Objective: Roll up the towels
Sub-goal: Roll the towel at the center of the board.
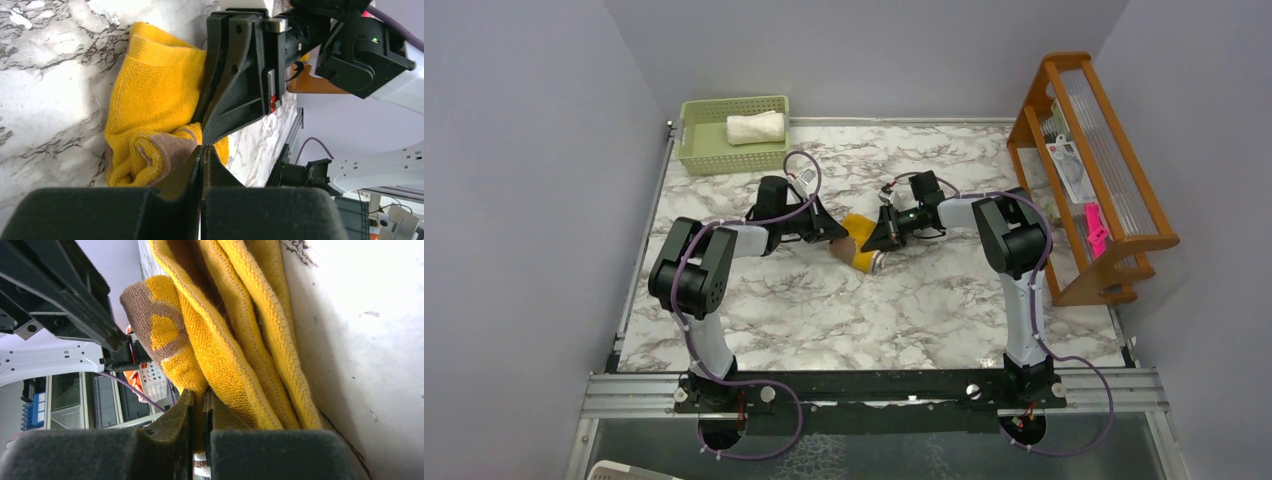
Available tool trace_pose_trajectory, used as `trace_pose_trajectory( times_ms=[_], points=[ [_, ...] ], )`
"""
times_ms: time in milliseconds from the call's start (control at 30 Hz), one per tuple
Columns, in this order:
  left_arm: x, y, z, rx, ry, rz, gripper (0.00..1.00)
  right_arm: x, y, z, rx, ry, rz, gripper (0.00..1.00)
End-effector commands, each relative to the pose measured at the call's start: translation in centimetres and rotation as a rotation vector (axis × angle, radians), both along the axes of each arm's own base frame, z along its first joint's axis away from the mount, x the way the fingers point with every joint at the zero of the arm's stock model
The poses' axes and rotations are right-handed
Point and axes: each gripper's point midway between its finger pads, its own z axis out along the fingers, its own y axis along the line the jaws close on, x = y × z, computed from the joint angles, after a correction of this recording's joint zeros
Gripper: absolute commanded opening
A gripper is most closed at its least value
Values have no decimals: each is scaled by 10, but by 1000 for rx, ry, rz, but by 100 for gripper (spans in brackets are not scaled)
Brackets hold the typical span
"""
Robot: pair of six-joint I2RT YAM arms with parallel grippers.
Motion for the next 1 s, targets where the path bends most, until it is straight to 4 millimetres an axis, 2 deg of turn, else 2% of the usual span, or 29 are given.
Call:
trace_pose_trajectory(
  times_ms=[0,267,467,500,533,567,600,633,767,867,967],
  points=[
    [2,-10,-6,-37,12,-39,0,-8,-11,-36,-88,48,-24,1],
    [-2,-4,-43,18,74,3,0,-8,-11,-35,-93,32,-21,1],
    [2,2,-69,86,85,47,0,-4,-10,-25,-69,-40,-2,2],
    [2,1,-72,93,86,48,0,-2,-10,-21,-73,-72,-1,9],
    [2,1,-75,99,87,51,0,2,-11,-18,-81,-115,0,24],
    [1,1,-77,106,88,52,0,6,-12,-12,-90,-158,-2,43],
    [1,0,-78,110,88,52,0,10,-13,-8,-105,-200,-9,76],
    [1,0,-80,114,87,51,0,16,-14,-2,-119,-244,-16,86],
    [-1,1,-87,128,94,52,0,39,-21,13,-207,-400,-48,88],
    [-3,3,-93,139,102,53,0,61,-36,23,-325,-558,-114,89],
    [-5,4,-98,148,109,54,0,80,-53,50,-410,-746,-199,94]
  ],
)
